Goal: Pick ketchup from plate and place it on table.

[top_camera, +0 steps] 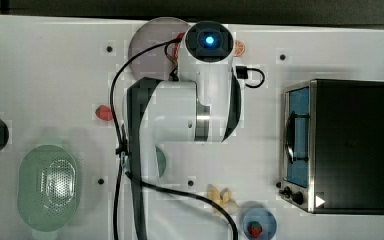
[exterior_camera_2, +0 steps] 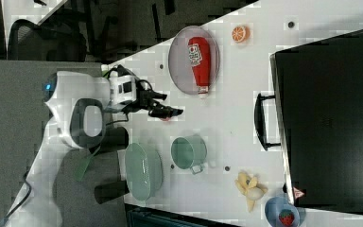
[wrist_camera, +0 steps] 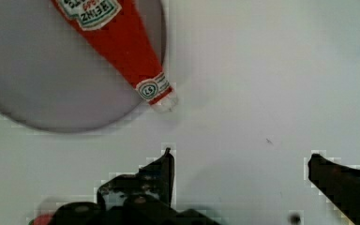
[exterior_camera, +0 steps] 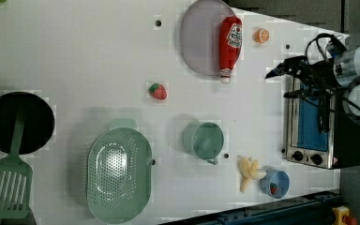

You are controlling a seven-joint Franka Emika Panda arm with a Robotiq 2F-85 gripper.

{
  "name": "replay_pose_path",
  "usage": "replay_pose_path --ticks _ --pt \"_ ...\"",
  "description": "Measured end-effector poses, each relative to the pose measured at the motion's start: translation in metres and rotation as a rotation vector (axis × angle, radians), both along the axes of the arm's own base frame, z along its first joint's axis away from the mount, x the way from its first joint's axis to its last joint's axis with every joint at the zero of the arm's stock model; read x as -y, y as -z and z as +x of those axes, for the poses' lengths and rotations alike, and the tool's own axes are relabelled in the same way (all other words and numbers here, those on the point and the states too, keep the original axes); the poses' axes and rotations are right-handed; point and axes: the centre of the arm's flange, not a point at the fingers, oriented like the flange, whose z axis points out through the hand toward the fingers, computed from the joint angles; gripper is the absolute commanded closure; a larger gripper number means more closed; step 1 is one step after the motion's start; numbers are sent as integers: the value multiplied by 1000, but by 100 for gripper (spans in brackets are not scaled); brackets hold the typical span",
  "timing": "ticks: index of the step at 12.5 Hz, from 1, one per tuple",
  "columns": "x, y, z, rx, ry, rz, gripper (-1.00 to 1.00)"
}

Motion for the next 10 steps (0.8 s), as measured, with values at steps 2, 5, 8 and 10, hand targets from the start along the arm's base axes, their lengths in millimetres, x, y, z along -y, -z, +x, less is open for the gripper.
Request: replay_pose_path --ticks 2,5,8,10 --pt "-5 14 15 54 -111 10 -100" --pt "-15 34 40 118 -285 31 -100" --pt "-20 78 60 100 -412 61 -100" --pt "-21 112 68 67 -437 72 -100"
